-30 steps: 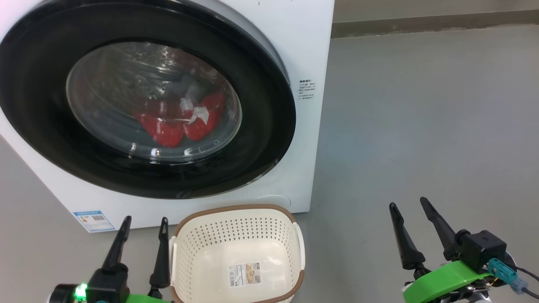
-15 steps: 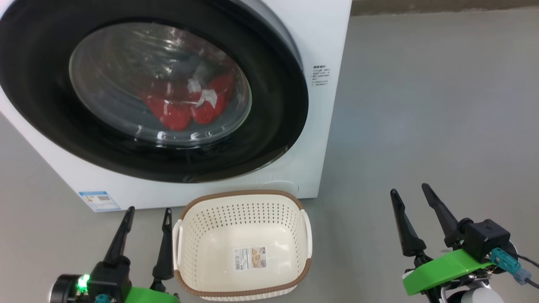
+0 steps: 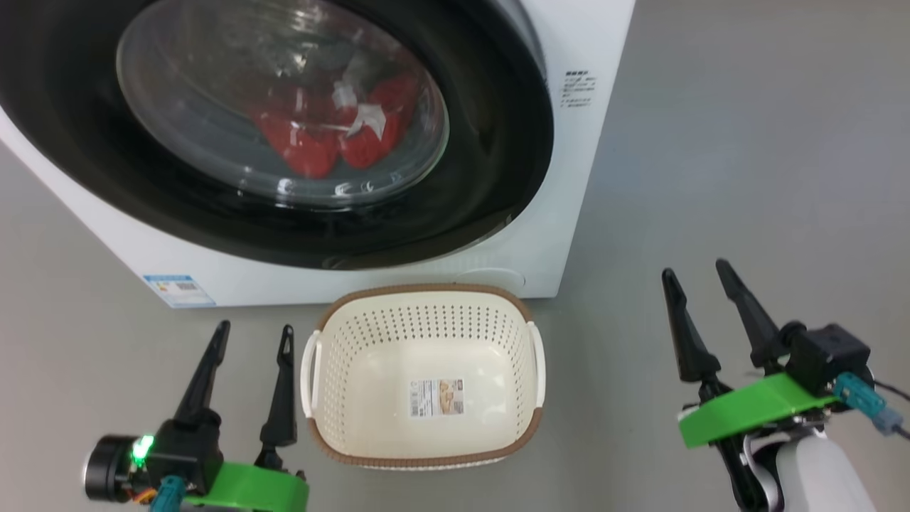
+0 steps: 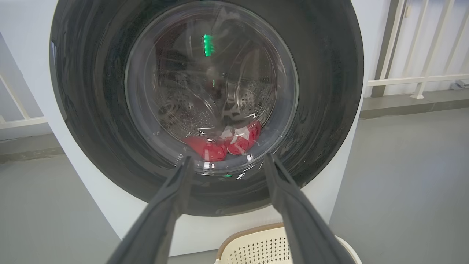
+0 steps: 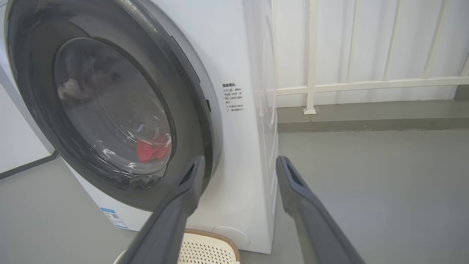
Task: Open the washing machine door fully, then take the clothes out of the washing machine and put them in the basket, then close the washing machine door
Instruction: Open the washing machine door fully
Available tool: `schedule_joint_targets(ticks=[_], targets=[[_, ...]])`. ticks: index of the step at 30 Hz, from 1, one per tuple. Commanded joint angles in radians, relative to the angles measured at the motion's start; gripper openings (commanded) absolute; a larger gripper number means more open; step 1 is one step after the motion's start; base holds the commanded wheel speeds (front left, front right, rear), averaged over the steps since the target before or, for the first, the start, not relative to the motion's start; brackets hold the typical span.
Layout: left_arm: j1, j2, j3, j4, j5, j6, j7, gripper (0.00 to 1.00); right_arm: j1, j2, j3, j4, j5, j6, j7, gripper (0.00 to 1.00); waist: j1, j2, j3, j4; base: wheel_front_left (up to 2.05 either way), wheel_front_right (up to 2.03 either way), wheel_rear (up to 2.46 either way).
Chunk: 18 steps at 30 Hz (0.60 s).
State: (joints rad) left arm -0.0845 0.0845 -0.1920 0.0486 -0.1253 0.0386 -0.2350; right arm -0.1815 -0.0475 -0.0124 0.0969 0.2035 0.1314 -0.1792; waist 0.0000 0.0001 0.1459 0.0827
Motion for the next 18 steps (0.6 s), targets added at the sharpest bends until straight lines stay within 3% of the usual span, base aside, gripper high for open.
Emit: schedule_joint_targets(ticks=[1,2,10,18], targets=[[-0.05,0.015,0.028,-0.035,-0.009,0.002,-0.011,1.0,-0.051,-0.003,0.021,-0.016,0.009,-0.001,-0.015,0.17,0.0,-0.0001,0.033,0.018,0.0,0.0,0.0],[-0.053,0.014,0.026,-0.036,-0.01,0.001,-0.012,1.0,-0.064,-0.003,0.019,-0.012,0.006,-0.001,-0.017,0.0,0.0,-0.0001,0.04,0.021,0.0,0.0,0.0],[-0.071,0.01,0.015,-0.037,-0.012,0.005,-0.017,1.0,-0.162,-0.003,0.016,0.027,0.077,-0.001,-0.041,0.0,0.0,-0.0001,0.08,0.036,0.0,0.0,0.0],[-0.09,0.009,0.009,-0.035,-0.015,0.005,-0.022,1.0,-0.291,-0.003,0.024,0.106,0.29,-0.001,-0.058,0.0,0.0,-0.0001,0.113,0.049,0.0,0.0,0.0]])
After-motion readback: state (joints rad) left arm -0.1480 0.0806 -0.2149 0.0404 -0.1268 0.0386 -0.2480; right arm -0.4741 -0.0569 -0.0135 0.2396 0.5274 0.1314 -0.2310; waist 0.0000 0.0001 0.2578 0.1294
